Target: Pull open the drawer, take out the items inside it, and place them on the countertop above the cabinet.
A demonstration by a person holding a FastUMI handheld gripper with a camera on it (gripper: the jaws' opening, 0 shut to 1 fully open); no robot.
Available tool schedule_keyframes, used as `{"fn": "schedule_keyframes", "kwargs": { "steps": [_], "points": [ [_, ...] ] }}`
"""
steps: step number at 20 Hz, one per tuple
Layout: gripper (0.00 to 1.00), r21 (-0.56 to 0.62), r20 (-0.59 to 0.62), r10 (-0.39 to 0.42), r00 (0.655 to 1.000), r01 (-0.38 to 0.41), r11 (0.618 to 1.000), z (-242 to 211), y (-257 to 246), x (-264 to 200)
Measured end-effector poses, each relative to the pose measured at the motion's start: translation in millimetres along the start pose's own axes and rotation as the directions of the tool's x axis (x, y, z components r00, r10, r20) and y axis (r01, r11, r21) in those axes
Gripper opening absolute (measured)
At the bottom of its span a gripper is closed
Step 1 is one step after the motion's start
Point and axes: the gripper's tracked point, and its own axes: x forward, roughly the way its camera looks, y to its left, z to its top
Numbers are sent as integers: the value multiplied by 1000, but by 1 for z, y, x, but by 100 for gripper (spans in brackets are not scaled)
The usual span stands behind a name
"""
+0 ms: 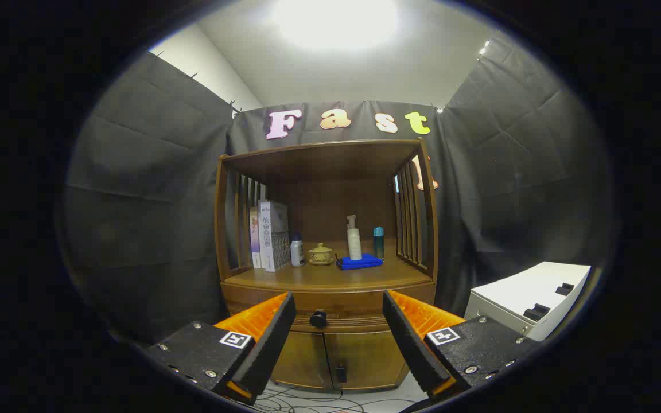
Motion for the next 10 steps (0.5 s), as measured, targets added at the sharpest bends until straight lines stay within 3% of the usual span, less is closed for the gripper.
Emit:
{"fn": "schedule_keyframes", "kwargs": {
  "steps": [10],
  "points": [
    [95, -7, 15, 6, 1000, -6, 1000, 6, 3, 1]
  ]
}}
